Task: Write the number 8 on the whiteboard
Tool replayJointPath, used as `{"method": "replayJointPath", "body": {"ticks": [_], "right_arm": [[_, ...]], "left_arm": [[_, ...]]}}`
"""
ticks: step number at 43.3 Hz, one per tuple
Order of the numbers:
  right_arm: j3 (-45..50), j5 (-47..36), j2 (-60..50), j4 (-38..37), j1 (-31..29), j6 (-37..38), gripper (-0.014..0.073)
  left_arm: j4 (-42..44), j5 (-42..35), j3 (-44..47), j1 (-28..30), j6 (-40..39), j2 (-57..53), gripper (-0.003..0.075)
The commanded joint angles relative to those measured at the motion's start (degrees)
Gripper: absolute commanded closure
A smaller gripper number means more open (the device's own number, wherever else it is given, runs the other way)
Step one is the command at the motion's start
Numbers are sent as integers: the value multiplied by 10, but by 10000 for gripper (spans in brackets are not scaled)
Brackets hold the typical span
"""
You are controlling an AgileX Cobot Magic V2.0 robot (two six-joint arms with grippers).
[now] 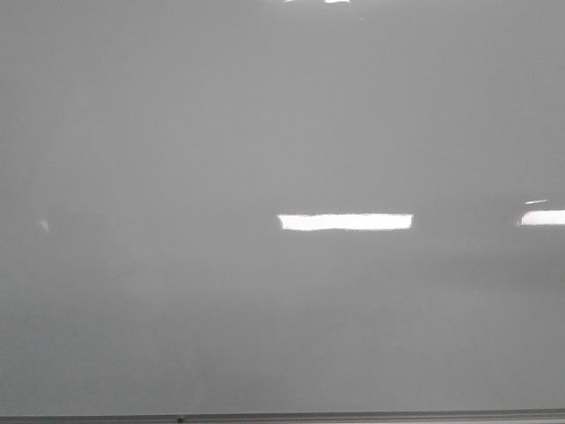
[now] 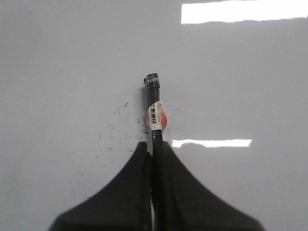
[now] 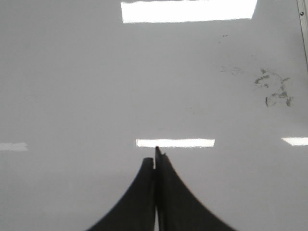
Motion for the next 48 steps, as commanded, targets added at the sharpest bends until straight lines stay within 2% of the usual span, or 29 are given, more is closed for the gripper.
{"method": "replayJointPath", "body": {"ticks": [1, 41, 48], "right_arm": [[-1, -45, -11, -7, 2, 0, 701], [-2, -62, -11, -7, 2, 0, 701], [-41, -21, -11, 0, 2, 0, 701]], "left_arm": [[-5, -46, 7, -1, -2, -7, 741], [-5, -49, 7, -1, -2, -7, 741], [-6, -89, -3, -1, -3, -7, 741]]}}
